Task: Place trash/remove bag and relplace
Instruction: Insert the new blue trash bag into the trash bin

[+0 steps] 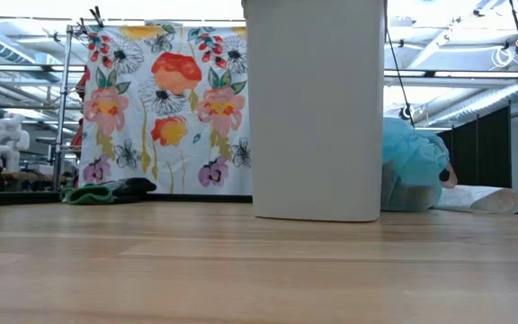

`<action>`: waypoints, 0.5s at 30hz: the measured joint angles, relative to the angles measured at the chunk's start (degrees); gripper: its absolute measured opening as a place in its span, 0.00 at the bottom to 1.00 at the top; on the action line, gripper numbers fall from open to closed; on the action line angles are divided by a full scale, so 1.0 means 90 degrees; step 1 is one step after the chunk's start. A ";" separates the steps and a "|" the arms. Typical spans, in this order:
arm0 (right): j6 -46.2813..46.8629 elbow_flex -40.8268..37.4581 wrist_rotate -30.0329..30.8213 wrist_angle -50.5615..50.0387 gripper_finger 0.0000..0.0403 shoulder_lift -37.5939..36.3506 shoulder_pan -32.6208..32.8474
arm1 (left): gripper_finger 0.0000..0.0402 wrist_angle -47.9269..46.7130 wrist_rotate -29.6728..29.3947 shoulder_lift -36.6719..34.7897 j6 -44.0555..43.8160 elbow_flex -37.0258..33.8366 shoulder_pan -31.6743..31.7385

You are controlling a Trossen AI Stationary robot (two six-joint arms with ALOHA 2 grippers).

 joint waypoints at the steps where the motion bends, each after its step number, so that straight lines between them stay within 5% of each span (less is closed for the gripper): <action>1: -0.0038 0.0000 0.0021 0.0002 0.32 0.0068 0.0000 | 0.00 -0.0002 0.0000 -0.0001 -0.0042 0.0000 -0.0010; 7: 0.0180 0.0000 0.1121 -0.0002 0.29 0.0324 0.0000 | 0.00 -0.0009 0.0000 -0.0002 -0.0157 0.0000 -0.0012; 12: 0.0452 0.0000 0.1133 -0.0028 0.04 0.0329 0.0011 | 0.00 -0.0270 -0.0002 -0.0002 -0.0160 0.0000 -0.0012; 15: 0.0619 0.0000 0.1124 -0.0045 0.02 0.0299 0.0073 | 0.00 -0.0325 -0.0002 -0.0002 -0.0156 0.0000 -0.0020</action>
